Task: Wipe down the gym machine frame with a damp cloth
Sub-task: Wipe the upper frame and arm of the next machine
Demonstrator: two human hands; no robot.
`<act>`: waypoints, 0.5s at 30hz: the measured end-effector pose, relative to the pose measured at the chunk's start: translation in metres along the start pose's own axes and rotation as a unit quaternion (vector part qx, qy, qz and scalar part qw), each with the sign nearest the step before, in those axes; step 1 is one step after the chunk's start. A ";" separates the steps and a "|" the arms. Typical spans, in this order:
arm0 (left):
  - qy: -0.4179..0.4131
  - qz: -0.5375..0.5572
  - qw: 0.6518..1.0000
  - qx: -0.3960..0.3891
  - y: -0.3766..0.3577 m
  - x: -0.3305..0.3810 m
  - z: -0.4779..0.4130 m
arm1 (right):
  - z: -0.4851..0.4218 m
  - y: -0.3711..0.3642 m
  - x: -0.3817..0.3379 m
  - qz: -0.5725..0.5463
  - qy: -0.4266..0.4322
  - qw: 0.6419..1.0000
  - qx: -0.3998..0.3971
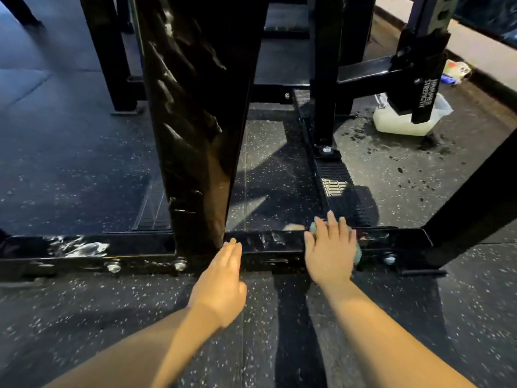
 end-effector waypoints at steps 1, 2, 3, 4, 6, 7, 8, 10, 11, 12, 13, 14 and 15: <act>0.010 0.025 1.000 0.010 0.001 -0.003 0.000 | 0.007 -0.011 -0.026 -0.006 0.027 0.999 -0.024; 0.024 0.063 0.997 0.033 0.005 -0.006 0.000 | 0.017 -0.026 -0.060 -0.012 0.070 0.996 -0.056; 0.031 0.101 0.992 0.065 0.011 -0.008 0.001 | 0.030 -0.037 -0.098 -0.013 0.120 0.990 -0.079; 0.032 0.123 0.987 0.100 0.018 -0.010 0.002 | 0.042 -0.048 -0.131 -0.017 0.160 0.982 -0.094; 0.025 0.108 0.985 0.132 0.025 -0.008 0.006 | 0.056 -0.057 -0.168 -0.036 0.200 0.972 -0.120; 0.012 0.105 0.985 0.137 0.023 -0.006 0.006 | 0.059 -0.061 -0.170 -0.041 0.221 0.962 -0.154; 0.004 0.114 0.985 0.132 0.022 -0.006 0.004 | 0.059 -0.062 -0.165 -0.039 0.245 0.951 -0.185; 0.005 0.137 0.985 0.103 0.011 -0.005 -0.001 | 0.051 -0.054 -0.132 -0.025 0.276 0.940 -0.198; 0.010 0.117 0.990 0.079 0.004 -0.004 -0.004 | 0.044 -0.046 -0.106 -0.006 0.269 0.947 -0.178; 0.016 0.083 0.995 0.059 -0.002 -0.003 -0.007 | 0.034 -0.038 -0.073 0.015 0.245 0.957 -0.155; 0.018 0.059 0.997 0.054 -0.006 -0.002 -0.009 | 0.025 -0.029 -0.041 0.034 0.216 0.965 -0.143; 0.021 0.037 0.997 0.061 -0.007 -0.001 -0.011 | 0.019 -0.020 -0.012 0.045 0.189 0.971 -0.136; 0.025 0.016 0.997 0.070 -0.008 0.000 -0.012 | 0.014 -0.012 0.011 0.057 0.164 0.975 -0.138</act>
Point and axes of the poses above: each hand's wrist, its own z-axis away from the middle knuckle, its own y-axis out of the back of the hand, x = y × z, the point moved 10 cm from there along -z, towards the middle knuckle, and after that the axes turned 9 degrees about -z, right-handed, at the moved point
